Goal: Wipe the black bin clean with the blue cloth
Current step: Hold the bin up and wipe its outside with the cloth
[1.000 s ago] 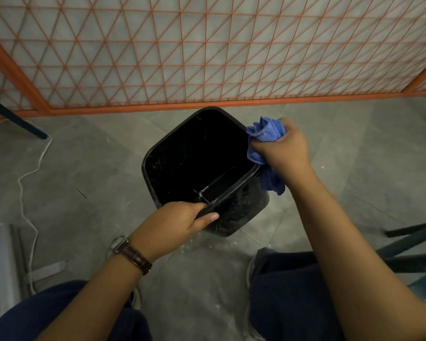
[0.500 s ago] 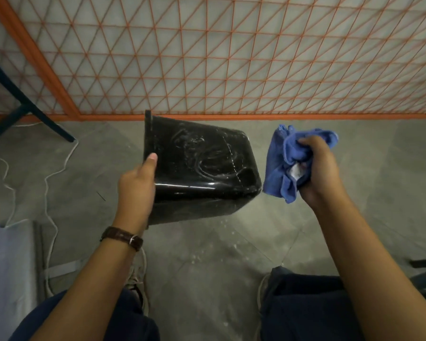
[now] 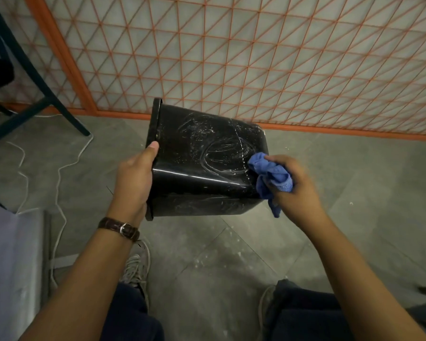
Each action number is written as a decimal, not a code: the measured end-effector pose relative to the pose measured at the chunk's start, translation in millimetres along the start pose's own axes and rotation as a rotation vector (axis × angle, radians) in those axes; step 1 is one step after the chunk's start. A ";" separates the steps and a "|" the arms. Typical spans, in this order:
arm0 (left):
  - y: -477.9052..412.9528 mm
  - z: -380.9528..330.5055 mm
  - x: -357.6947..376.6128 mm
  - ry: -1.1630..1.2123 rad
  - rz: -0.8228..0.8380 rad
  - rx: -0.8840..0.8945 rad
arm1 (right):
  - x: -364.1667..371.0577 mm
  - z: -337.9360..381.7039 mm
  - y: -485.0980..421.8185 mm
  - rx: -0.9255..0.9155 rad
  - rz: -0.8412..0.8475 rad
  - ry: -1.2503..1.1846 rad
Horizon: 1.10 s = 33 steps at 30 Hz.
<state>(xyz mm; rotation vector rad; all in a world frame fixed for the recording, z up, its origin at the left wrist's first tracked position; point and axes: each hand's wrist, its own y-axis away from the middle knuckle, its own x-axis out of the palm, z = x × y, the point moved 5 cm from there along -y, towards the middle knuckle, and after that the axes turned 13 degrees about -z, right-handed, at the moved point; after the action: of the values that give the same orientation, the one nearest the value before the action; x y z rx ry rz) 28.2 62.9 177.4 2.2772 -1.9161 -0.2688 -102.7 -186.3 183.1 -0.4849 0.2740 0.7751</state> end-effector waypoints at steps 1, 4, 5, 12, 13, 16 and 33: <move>-0.4 0.3 -1.0 -0.004 0.000 0.011 | 4.4 -5.6 0.8 0.044 0.033 -0.001; 0.1 1.2 -1.0 -0.007 0.000 0.023 | 11.5 -18.9 1.6 0.124 0.090 0.049; 1.4 0.8 0.1 -0.003 0.004 0.027 | 12.0 -18.3 2.1 0.135 0.089 0.057; 4.2 2.6 3.4 0.007 0.014 0.044 | 1.3 -2.0 5.2 0.018 0.050 0.160; 3.6 2.3 2.4 0.013 0.011 0.043 | -1.6 0.9 3.8 -0.015 0.062 0.156; 3.0 0.2 1.0 0.038 0.013 0.035 | -14.4 4.1 -3.3 -0.059 0.083 0.189; 4.2 7.7 4.7 0.037 0.001 0.042 | -4.8 15.5 7.9 -0.148 0.115 0.331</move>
<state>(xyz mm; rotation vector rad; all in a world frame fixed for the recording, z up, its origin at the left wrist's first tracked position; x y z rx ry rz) 23.2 57.5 170.7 2.2912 -1.9224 -0.1867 -110.8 -176.4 195.9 -0.7437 0.5582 0.8294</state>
